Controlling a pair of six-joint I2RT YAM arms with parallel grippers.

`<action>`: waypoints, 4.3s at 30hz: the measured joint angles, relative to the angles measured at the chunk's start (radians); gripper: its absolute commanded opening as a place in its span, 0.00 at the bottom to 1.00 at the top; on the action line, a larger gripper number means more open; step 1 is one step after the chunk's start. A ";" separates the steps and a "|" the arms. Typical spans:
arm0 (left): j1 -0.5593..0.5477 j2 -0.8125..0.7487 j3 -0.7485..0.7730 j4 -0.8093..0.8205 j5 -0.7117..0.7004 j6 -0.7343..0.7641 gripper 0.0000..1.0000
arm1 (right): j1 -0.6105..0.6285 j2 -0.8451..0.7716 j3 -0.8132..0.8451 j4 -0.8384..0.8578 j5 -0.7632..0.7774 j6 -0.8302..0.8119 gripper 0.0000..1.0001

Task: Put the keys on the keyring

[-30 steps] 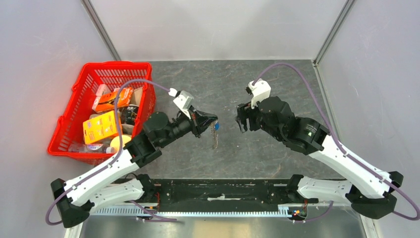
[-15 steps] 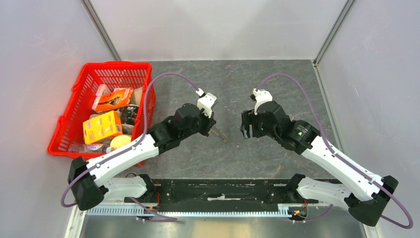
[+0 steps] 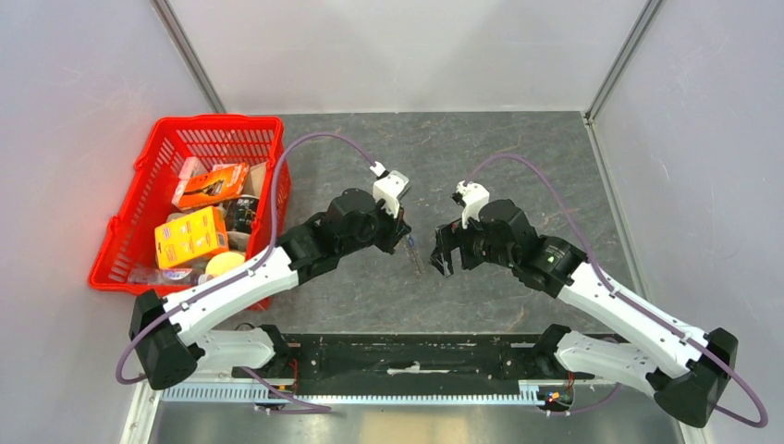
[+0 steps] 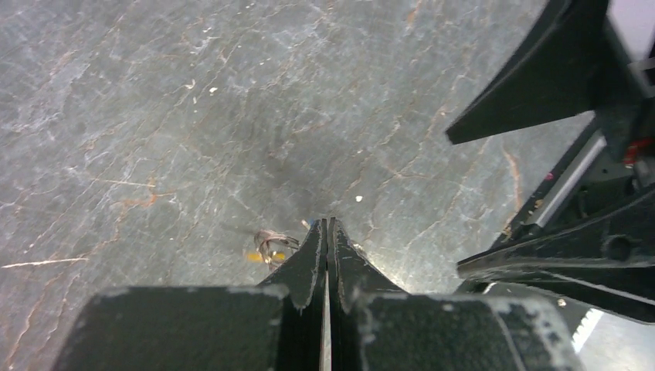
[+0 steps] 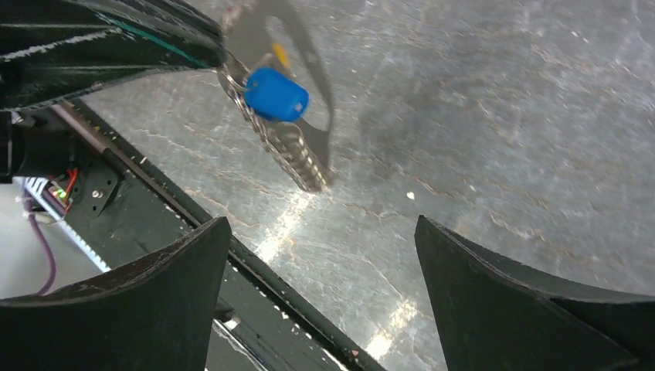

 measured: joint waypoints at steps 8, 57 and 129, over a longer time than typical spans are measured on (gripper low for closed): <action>0.000 -0.041 0.013 -0.001 0.090 -0.050 0.02 | 0.035 0.034 -0.029 0.174 -0.116 -0.074 0.97; 0.001 -0.124 0.093 -0.004 0.246 -0.175 0.02 | 0.276 0.078 -0.072 0.383 0.219 -0.163 0.14; 0.004 -0.322 -0.079 0.048 0.186 -0.155 0.88 | -0.001 0.721 0.072 0.414 -0.264 0.322 0.21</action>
